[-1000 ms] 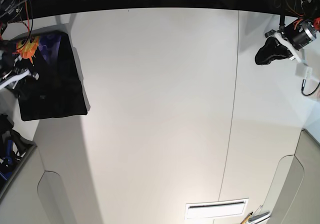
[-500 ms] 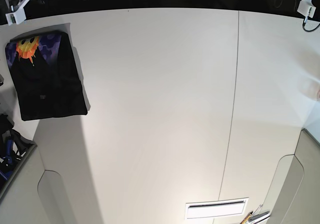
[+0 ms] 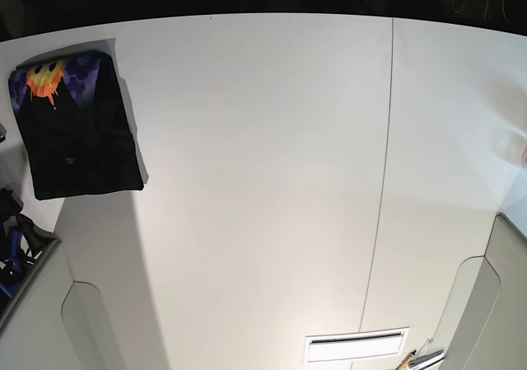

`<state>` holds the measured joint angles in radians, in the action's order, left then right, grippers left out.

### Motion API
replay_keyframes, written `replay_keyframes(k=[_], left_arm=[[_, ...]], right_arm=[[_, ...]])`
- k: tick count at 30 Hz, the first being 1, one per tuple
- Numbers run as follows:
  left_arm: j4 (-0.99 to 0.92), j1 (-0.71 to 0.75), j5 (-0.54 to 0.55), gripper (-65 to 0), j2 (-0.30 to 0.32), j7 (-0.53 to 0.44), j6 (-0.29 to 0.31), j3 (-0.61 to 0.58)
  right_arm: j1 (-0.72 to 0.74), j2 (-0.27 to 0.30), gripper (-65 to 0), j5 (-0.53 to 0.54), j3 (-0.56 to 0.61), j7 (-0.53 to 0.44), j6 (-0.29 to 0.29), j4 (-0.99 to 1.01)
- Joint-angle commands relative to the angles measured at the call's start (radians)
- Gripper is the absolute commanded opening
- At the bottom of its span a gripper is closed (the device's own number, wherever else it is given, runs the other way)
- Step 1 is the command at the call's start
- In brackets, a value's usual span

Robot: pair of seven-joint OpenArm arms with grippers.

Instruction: Fold the T-shirt properly

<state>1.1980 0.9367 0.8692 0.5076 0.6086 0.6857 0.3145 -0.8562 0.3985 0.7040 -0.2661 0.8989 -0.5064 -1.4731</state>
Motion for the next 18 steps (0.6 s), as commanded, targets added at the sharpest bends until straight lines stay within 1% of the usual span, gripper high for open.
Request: replay_keyframes(k=[1, 4, 7, 9, 11, 12, 13, 15, 18], left_arm=[[-0.023, -0.026, -0.013, -65.0, 0.007, -0.055, 0.012, -0.028], [-0.103, -0.144, -0.124, -65.0, -0.013, -0.209, 0.012, -0.133], [-0.179, -0.268, -0.279, -65.0, -0.069, -0.340, 0.012, -0.211], [-0.240, -0.348, -0.377, -65.0, -0.114, -0.392, 0.012, -0.245], [-0.301, -0.420, -0.450, -65.0, -0.157, -0.411, 0.012, -0.275], [-0.330, -0.454, -0.477, -65.0, -0.176, -0.418, 0.003, -0.287], [-0.357, -0.483, -0.502, -65.0, -0.195, -0.431, -0.035, -0.298], [-0.404, -0.535, -0.541, -65.0, -0.232, -0.448, -0.103, -0.318], [-0.448, -0.592, -0.600, -65.0, -0.277, -0.456, -0.176, -0.334]], right_arm=[[0.025, 0.011, -65.0, -0.011, 0.034, -0.040, 0.000, 0.053], [0.147, 0.010, -65.0, -0.074, 0.172, -0.209, 0.001, 0.286], [0.300, -0.014, -65.0, -0.159, 0.312, -0.367, 0.001, 0.529], [0.408, -0.050, -65.0, -0.235, 0.391, -0.438, 0.002, 0.676], [0.506, -0.093, -65.0, -0.288, 0.452, -0.484, 0.002, 0.798], [0.550, -0.115, -65.0, -0.301, 0.477, -0.498, 0.005, 0.848], [0.589, -0.136, -65.0, -0.309, 0.497, -0.513, 0.007, 0.890], [0.652, -0.175, -65.0, -0.318, 0.523, -0.546, 0.028, 0.951], [0.713, -0.224, -65.0, -0.328, 0.533, -0.580, 0.104, 0.985]])
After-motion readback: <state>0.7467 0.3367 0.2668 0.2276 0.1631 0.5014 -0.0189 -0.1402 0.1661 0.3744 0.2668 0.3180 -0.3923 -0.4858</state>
